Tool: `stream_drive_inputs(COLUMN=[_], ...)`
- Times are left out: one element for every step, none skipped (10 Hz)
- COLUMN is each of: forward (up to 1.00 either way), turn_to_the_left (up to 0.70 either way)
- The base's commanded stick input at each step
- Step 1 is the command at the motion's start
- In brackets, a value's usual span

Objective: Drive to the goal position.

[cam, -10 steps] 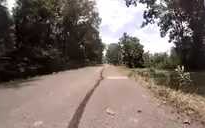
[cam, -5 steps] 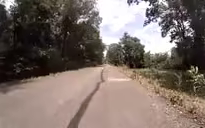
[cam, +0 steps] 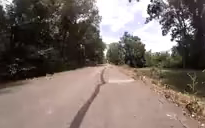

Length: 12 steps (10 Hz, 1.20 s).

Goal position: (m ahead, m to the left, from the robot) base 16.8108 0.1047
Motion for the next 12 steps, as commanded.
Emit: stream_drive_inputs(forward=[0.70, 0.70, 0.70, 0.70, 0.70, 0.70, 0.70, 0.70, 0.70, 0.70, 0.70, 0.70], turn_to_the_left=[0.00, 0.00, 0.00, 0.00, 0.00, 0.00, 0.00, 0.00, 0.00, 0.00, 0.00, 0.00])
